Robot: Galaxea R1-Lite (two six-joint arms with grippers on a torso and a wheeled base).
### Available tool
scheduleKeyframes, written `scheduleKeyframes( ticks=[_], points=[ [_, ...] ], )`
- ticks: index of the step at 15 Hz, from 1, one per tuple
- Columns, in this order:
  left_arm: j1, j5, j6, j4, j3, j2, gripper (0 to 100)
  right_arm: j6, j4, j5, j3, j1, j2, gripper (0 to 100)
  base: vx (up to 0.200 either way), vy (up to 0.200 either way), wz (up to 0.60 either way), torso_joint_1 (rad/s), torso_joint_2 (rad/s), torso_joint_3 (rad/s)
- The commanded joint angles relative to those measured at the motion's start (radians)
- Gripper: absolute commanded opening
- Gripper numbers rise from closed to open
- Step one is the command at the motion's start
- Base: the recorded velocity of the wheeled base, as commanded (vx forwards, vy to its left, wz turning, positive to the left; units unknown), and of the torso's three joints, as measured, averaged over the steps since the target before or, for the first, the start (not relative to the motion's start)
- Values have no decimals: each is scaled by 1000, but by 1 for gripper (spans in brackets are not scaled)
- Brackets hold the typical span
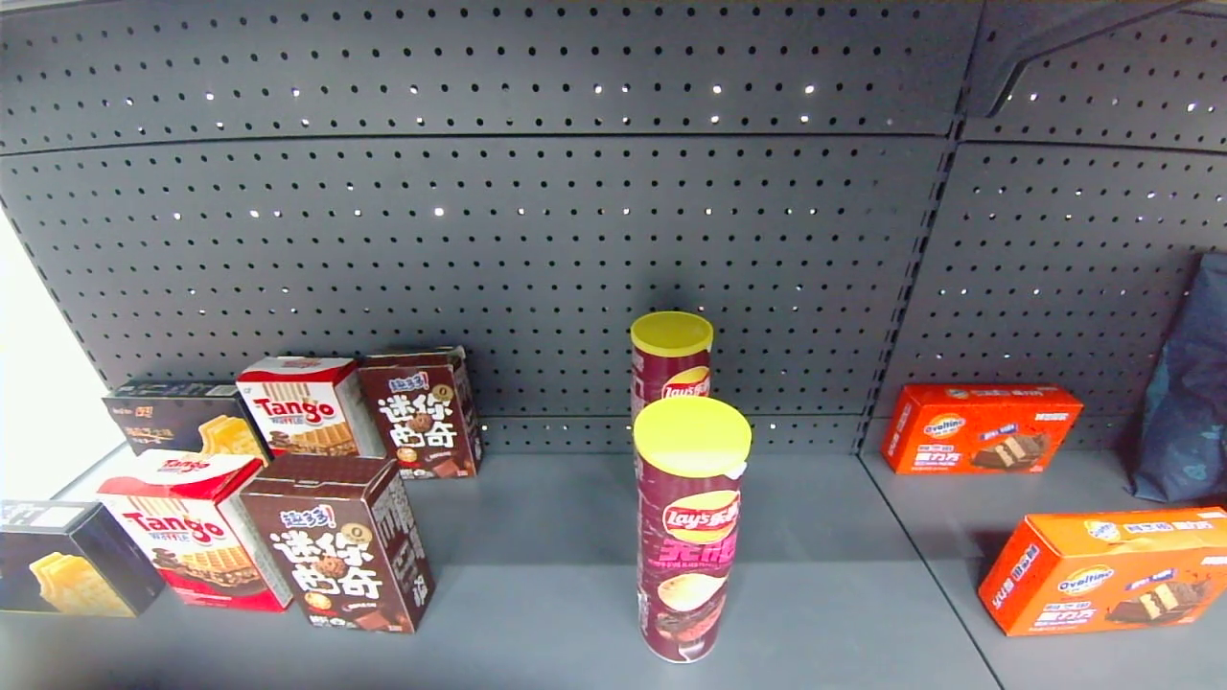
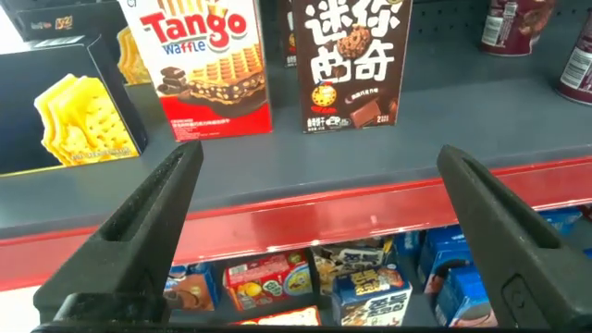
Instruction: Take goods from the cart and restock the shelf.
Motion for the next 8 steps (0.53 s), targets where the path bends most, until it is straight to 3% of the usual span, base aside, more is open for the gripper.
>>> scheduleKeyframes(
  ticks=[1,5,8],
  points=[
    [0,0,-3,0,-1,0,100,-3,2,0,0,0,-2,100,0,0,0,0,0,0],
    [0,0,3,0,0,0,100,-3,2,0,0,0,-2,100,0,0,0,0,0,0],
    [0,5,-12,0,-1,0,100,-3,2,0,0,0,-2,100,0,0,0,0,0,0]
  ],
)
